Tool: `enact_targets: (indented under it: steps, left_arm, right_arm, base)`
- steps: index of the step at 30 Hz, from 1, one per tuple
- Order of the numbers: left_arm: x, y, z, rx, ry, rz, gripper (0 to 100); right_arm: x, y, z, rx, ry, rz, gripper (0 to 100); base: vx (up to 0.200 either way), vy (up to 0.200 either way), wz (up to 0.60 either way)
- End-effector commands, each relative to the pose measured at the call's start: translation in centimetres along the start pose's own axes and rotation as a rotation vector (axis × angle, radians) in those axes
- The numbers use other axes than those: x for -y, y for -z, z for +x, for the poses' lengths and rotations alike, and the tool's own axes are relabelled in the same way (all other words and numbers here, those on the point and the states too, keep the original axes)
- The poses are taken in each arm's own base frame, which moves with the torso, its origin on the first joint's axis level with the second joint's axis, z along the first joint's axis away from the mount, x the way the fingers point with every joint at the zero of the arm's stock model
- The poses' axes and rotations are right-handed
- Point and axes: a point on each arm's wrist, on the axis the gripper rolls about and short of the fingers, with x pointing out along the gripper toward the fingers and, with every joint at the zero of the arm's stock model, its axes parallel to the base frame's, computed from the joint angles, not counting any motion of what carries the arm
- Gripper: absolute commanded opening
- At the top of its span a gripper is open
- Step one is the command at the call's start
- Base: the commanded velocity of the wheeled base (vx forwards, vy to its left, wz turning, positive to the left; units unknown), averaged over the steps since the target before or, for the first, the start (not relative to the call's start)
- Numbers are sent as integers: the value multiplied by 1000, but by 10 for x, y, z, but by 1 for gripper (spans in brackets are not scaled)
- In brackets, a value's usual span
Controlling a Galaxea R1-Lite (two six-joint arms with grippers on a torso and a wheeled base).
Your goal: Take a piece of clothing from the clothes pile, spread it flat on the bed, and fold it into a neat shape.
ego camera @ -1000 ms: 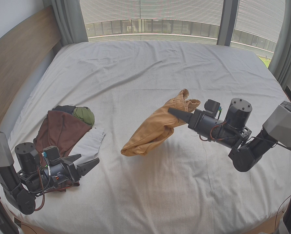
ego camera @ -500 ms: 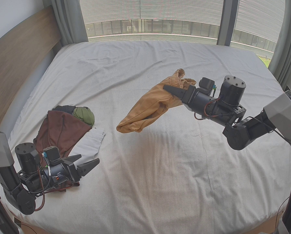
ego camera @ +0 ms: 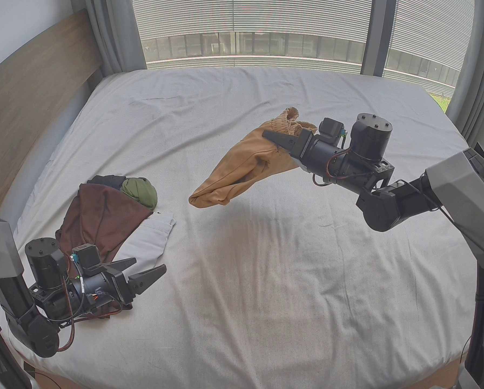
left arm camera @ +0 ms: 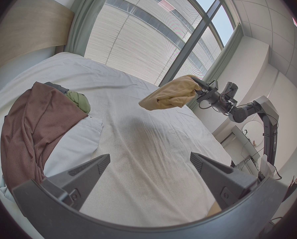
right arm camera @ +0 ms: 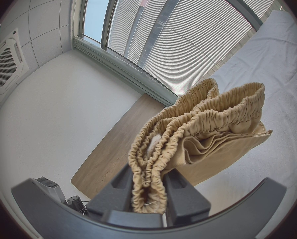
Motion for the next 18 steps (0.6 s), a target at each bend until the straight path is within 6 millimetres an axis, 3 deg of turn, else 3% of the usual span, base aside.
enact_targets:
  steps: [1,12,17,18]
  left_arm:
    - [0,1,-1,-8,3,-4,100]
    - [1,3,-5,-14,0,-8,100]
    - [2,2,-6,-10,3,-5,100]
    - [3,2,-6,-9,3,-4,100]
  right_arm:
    - [12,3,12,-1,2,1,0]
    - [39,-2,39,34,-10,-20,0]
    - [87,17,45,34,31,-10,0]
    - [89,19,46,32,33,-9,0]
  base:
    - [0,0,0]
    - [0,0,0]
    - [0,0,0]
    - [0,0,0]
